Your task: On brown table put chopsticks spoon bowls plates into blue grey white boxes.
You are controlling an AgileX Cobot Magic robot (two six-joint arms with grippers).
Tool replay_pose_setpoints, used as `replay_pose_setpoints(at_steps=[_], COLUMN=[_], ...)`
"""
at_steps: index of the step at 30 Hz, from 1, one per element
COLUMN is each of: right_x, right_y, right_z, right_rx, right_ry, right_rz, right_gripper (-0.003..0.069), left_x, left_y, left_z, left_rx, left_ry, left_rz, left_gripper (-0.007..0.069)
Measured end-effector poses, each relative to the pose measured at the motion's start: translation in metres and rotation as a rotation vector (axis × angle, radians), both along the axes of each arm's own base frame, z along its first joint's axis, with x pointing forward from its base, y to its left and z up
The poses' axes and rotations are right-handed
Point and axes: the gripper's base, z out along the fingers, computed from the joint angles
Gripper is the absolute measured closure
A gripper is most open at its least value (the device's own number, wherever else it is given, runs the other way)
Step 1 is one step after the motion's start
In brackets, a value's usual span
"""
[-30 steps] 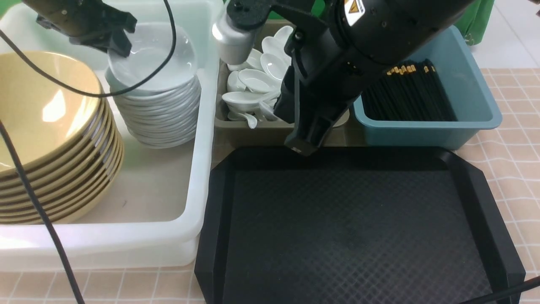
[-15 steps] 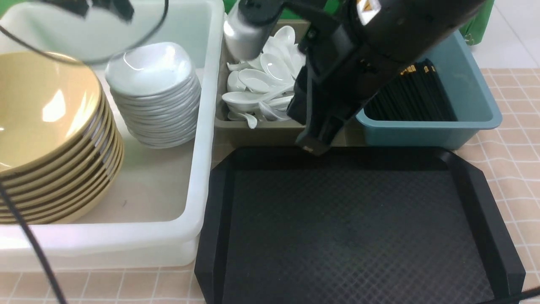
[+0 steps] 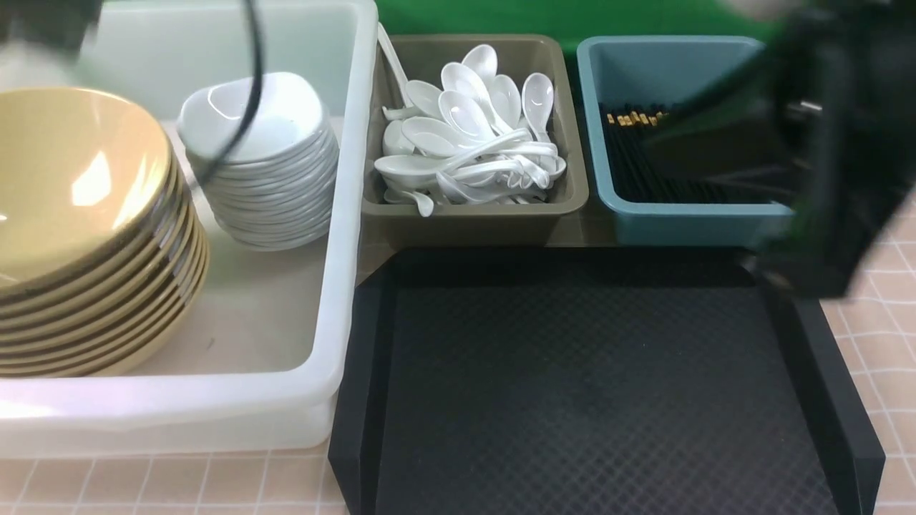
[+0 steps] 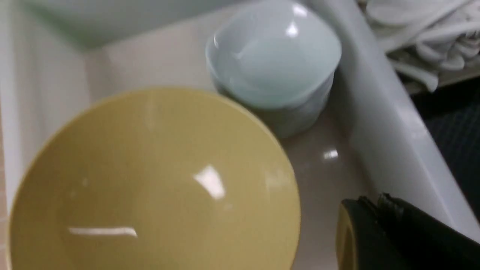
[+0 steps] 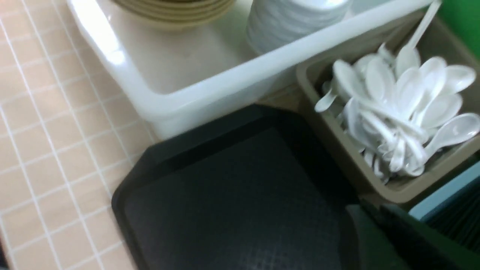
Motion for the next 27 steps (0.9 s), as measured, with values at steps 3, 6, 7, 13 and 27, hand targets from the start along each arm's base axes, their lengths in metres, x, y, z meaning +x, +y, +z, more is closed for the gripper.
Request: replay_pose_setpoints(at_steps=[3,6,7,13,27], right_x=[-0.02,-0.031,-0.038,-0.063,-0.067], right_y=[-0.02,-0.031,-0.038,-0.062,-0.066], right_z=[-0.009,-0.016,-0.02,-0.036,-0.036], right_rx=[0.114,0.173,0.211,0.323,0.427], right_ry=[-0.085,-0.144,-0.182,-0.293,-0.379], right_rz=[-0.011,-0.008,-0.006,0.001,0.003], right_gripper=[0.0565,0.0561,0.0561,0.0559,0.0552], left_x=[-0.036,-0.06,-0.078,-0.13,-0.171], left_y=[0.007,0.011,0.015,0.024,0.031], left_z=[-0.033,-0.059,-0.074,-0.115,-0.15], left_rx=[-0.018,-0.028,-0.037,-0.091,-0.146], left_ry=[-0.028,-0.055,-0.097,-0.302,-0.55], left_rz=[0.007,0.007,0.003,-0.01,-0.021], left_gripper=[0.0623,0.0623,0.0623,0.0623,0.0623])
